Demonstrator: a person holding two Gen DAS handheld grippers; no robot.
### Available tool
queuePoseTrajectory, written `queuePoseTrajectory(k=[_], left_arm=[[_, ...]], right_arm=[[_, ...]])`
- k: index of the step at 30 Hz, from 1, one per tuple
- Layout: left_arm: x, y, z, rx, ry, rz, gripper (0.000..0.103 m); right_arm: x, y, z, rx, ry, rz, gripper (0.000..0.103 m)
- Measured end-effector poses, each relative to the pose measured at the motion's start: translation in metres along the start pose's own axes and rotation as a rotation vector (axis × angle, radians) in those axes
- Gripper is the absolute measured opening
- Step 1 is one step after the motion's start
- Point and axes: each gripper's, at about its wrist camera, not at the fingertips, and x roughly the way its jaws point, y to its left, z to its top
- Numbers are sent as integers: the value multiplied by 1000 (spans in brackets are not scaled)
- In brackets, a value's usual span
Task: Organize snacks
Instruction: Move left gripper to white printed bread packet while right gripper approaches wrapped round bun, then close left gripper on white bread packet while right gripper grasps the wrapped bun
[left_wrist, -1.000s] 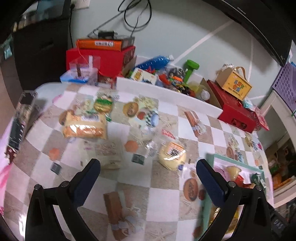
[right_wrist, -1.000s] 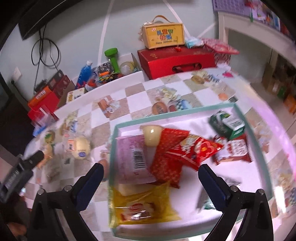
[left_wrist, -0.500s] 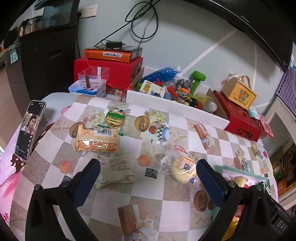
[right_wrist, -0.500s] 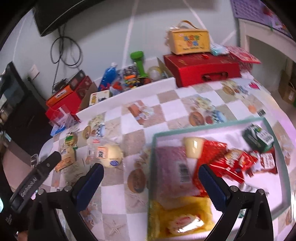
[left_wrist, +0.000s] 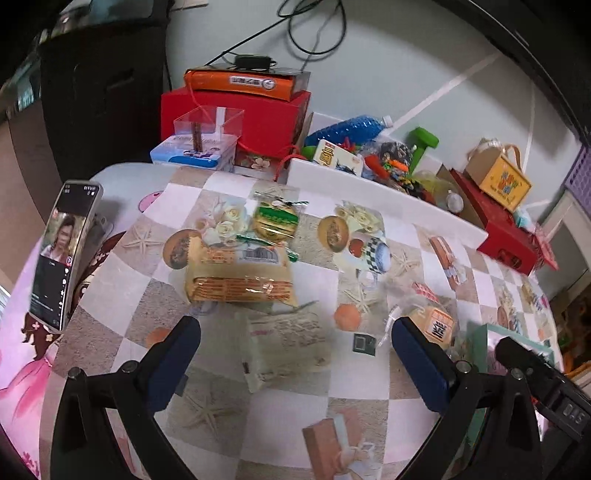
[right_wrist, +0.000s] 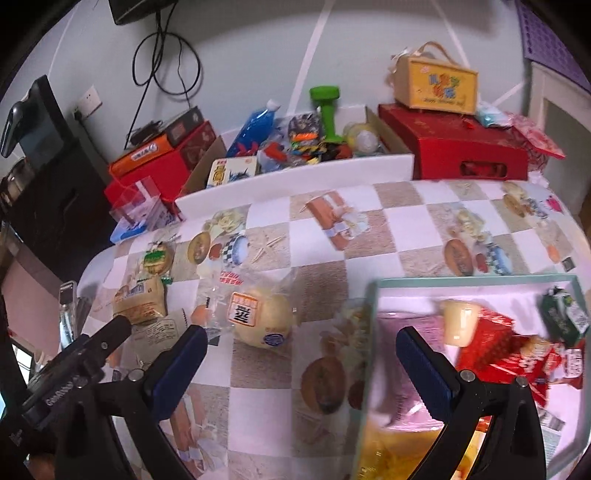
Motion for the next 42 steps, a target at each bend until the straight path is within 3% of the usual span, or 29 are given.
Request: queuePoseTrajectory(k=[5, 10, 22, 35, 38, 40, 42], left_arm=[[5, 26, 2, -76, -18, -12, 103], [10, 27, 2, -56, -29, 8, 103], [49, -2, -11, -6, 92, 11, 103], [73, -6, -19, 9, 173, 109, 101], [73, -7, -20, 17, 175, 132, 93], [71, -7, -20, 23, 173, 147, 83], [70, -6, -18, 17, 172, 144, 76]], right_arm=[[18, 11, 1, -21, 28, 17, 103], [34, 14, 6, 6, 47, 50, 103], [82, 16, 22, 74, 149, 75, 103], [114, 24, 15, 76, 200, 58, 103], [117, 30, 16, 62, 203, 57, 103], [116, 32, 16, 54, 198, 52, 100], [114, 33, 15, 47, 194, 50, 88]])
